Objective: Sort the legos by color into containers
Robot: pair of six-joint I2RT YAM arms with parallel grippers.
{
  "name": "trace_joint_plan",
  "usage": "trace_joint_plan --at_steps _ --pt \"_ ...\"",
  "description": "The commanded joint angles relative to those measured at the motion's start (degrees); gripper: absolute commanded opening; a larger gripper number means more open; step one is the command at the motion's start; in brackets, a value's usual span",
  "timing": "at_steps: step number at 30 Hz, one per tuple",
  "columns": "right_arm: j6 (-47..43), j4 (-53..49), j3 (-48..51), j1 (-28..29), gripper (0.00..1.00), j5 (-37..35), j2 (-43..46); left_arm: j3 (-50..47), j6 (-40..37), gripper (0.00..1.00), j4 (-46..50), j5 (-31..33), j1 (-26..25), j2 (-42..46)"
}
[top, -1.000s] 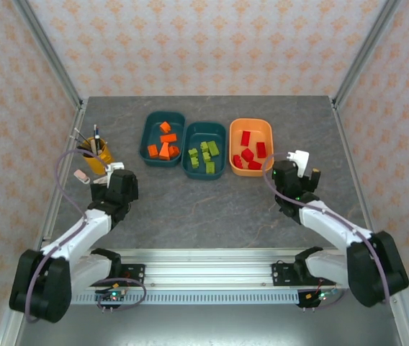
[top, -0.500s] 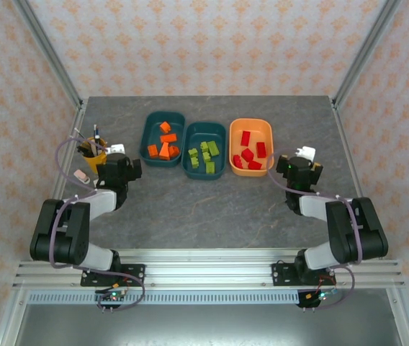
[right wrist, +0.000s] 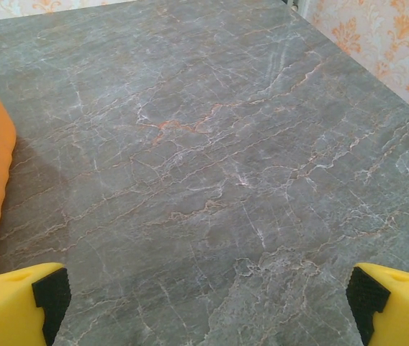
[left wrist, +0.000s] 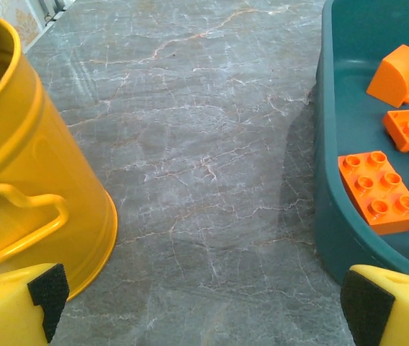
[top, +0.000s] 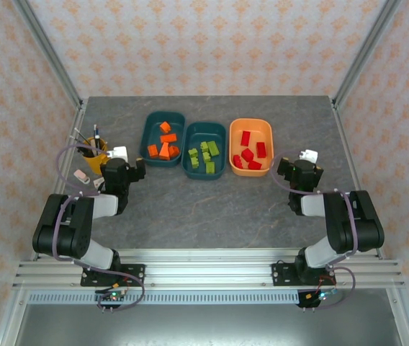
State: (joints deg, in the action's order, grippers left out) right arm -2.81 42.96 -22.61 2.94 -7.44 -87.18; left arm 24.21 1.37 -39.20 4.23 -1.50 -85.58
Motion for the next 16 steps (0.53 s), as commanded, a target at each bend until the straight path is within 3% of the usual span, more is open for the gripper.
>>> trace_joint_plan --at_steps 1,16 --pt "0.83 2.03 -1.05 -0.39 1.00 0.76 0.11 -0.13 -1.36 1.00 -3.95 0.24 -0.25 -0.17" --pt "0.35 1.94 -1.06 -0.39 1.00 1.99 0.12 0.14 -1.85 1.00 -3.74 1.22 -0.89 -0.24"
